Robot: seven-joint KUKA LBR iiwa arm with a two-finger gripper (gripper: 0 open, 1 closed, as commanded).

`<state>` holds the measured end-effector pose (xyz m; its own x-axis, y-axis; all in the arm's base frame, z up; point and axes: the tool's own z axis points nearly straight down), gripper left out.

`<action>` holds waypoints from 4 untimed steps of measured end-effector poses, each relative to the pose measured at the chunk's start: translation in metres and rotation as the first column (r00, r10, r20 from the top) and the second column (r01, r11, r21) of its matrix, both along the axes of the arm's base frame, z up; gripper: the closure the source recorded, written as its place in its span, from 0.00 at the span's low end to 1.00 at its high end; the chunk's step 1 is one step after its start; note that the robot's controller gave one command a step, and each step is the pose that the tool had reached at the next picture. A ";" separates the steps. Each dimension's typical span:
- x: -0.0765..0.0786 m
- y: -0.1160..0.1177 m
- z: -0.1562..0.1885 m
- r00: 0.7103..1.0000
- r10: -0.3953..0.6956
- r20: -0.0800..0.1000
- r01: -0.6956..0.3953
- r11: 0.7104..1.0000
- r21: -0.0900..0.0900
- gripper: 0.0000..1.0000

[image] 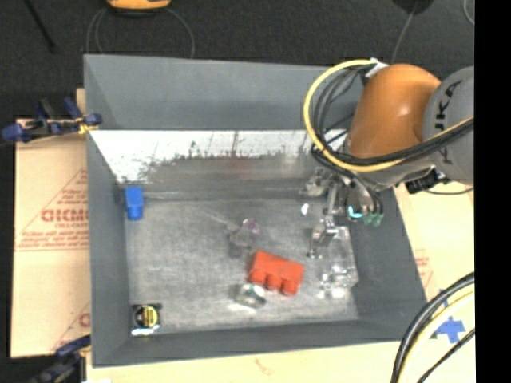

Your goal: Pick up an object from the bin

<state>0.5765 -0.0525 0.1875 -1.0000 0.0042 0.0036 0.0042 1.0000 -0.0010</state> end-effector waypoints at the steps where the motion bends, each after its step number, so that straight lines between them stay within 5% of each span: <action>1: -0.035 0.005 -0.110 0.907 0.422 0.010 -0.422 0.907 -0.003 0.00; 2: -0.057 0.024 -0.112 0.905 0.425 0.024 -0.425 0.905 -0.008 0.00; 3: -0.033 -0.009 -0.114 0.846 0.532 0.014 -0.532 0.846 -0.003 0.00; 4: -0.059 0.023 -0.113 0.635 0.772 0.014 -0.772 0.636 -0.014 0.00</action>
Offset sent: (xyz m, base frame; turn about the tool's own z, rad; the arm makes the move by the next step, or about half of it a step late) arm -0.0372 0.0059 -0.1125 -0.4384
